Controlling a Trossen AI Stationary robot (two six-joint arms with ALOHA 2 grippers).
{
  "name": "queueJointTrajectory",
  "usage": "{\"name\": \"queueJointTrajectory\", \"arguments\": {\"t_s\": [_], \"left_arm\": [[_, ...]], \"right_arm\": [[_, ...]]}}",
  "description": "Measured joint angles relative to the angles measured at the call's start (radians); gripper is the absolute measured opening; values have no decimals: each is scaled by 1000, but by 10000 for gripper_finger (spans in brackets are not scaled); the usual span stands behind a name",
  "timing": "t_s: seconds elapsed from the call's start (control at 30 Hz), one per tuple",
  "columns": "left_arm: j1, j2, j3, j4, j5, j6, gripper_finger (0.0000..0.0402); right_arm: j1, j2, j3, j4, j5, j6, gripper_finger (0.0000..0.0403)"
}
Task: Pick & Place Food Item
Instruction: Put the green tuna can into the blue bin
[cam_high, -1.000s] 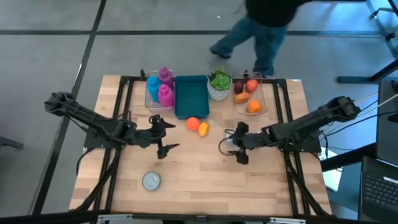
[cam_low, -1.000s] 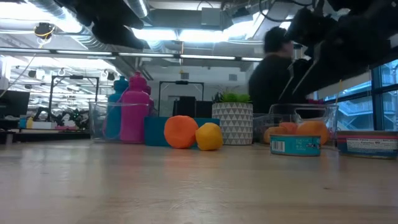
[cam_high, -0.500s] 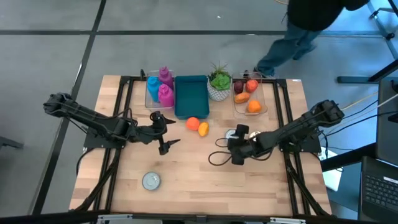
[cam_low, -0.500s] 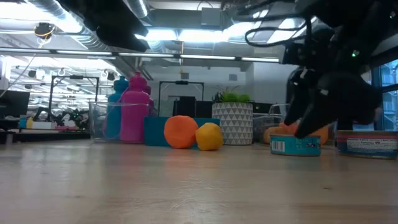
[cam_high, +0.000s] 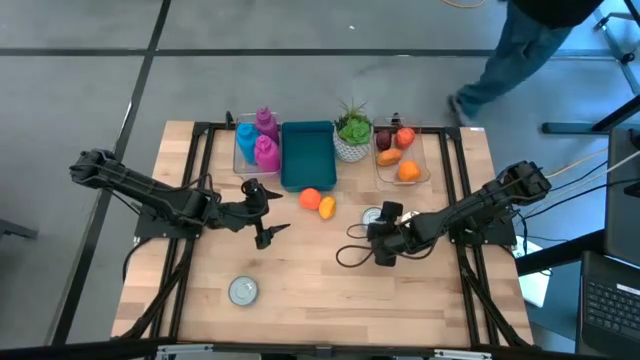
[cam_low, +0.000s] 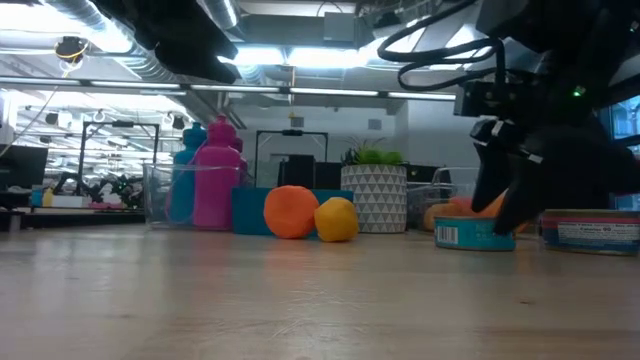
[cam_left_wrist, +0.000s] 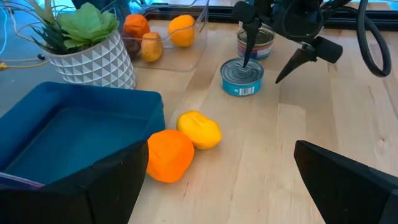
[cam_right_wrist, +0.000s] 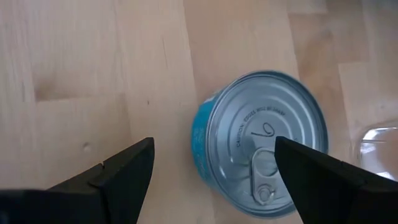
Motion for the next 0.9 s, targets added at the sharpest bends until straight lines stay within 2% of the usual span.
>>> {"name": "queueJointTrajectory", "arguments": {"t_s": [0.2, 0.5, 0.9], "left_arm": [[0, 0, 0, 0, 0, 0, 393], [0, 0, 0, 0, 0, 0, 393], [0, 0, 0, 0, -1, 9, 393]], "right_arm": [[0, 0, 0, -13, 0, -27, 327], [-4, 0, 0, 32, 4, -150, 327], [-82, 0, 8, 58, -34, -206, 327]]}}
